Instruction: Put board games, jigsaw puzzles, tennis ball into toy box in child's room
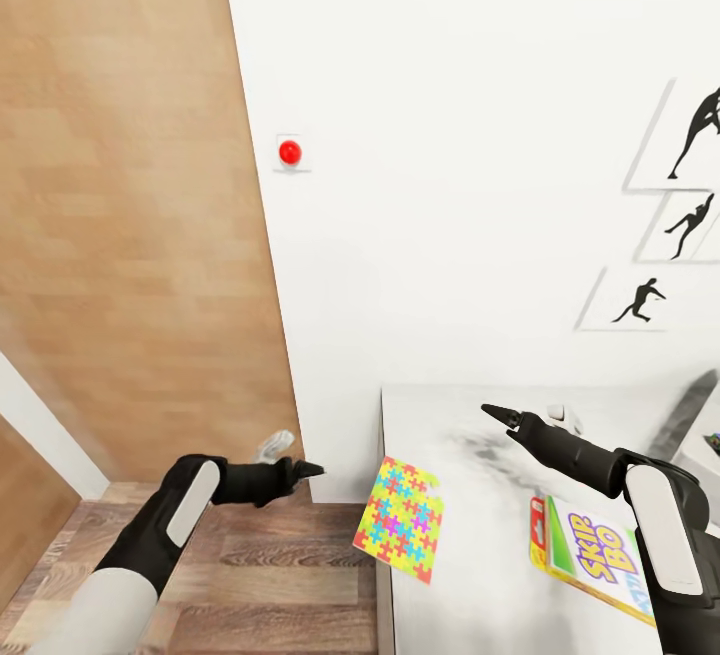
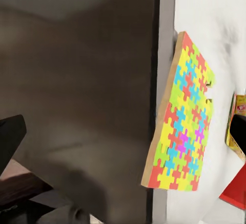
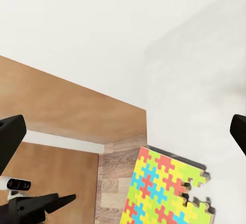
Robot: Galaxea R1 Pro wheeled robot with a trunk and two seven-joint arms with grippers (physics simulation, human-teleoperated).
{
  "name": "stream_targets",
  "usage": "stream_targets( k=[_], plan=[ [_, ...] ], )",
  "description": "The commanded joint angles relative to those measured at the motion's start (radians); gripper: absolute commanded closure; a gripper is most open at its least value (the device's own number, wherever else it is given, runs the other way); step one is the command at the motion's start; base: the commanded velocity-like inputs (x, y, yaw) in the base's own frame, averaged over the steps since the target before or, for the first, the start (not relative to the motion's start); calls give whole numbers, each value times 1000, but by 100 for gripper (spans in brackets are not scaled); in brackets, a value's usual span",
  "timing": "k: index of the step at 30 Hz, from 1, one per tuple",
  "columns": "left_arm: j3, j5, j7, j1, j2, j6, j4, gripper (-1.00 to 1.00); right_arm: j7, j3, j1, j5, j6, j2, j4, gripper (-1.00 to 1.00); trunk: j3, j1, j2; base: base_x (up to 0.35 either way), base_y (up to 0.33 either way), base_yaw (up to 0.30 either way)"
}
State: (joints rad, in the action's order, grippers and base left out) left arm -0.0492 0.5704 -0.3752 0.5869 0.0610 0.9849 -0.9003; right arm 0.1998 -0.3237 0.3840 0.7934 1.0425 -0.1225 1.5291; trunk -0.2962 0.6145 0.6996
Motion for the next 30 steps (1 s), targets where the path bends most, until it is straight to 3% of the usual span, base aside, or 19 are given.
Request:
stream_targets(
  k=[1, 5, 6, 9, 12, 17, 19, 26, 30],
  plan=[
    [10, -2, -7, 1, 9, 8, -2, -100, 10, -2, 1, -10, 5, 0, 0, -100, -5, 4, 8, 0, 0, 0],
    [55, 4, -9, 1, 62, 36, -5, -100, 11, -3, 1, -9, 5, 1, 0, -100, -15, 20, 36, 0, 0, 0],
    [69, 8, -16, 1, 87, 45, -5, -100, 11, -7, 1, -8, 5, 1, 0, -100, -17, 23, 43, 0, 0, 0],
    [83, 17, -58, 1, 124, 55, -6, -100, 12, -15, 0, -7, 5, 1, 0, -100, -22, 35, 64, 0, 0, 0],
    [88, 21, -112, 1, 147, 58, -7, -100, 12, -19, 0, -7, 5, 1, 0, -100, -27, 46, 85, 0, 0, 0],
    [88, 24, -253, 1, 217, 62, -10, -100, 17, -22, 0, -6, 5, 1, 0, -100, -35, 66, 120, 0, 0, 0],
    [88, 23, -284, 1, 235, 62, -10, -100, 18, -22, 0, -6, 5, 1, 0, -100, -38, 73, 134, 0, 0, 0],
    [92, 27, -340, 1, 325, 62, -12, -100, 20, -23, -1, -8, 5, 1, 0, -100, -49, 100, 183, 0, 0, 0],
    [93, 27, -346, 1, 344, 62, -12, -100, 20, -23, -1, -8, 5, 0, 0, -100, -55, 115, 211, 0, 0, 0]
  ],
)
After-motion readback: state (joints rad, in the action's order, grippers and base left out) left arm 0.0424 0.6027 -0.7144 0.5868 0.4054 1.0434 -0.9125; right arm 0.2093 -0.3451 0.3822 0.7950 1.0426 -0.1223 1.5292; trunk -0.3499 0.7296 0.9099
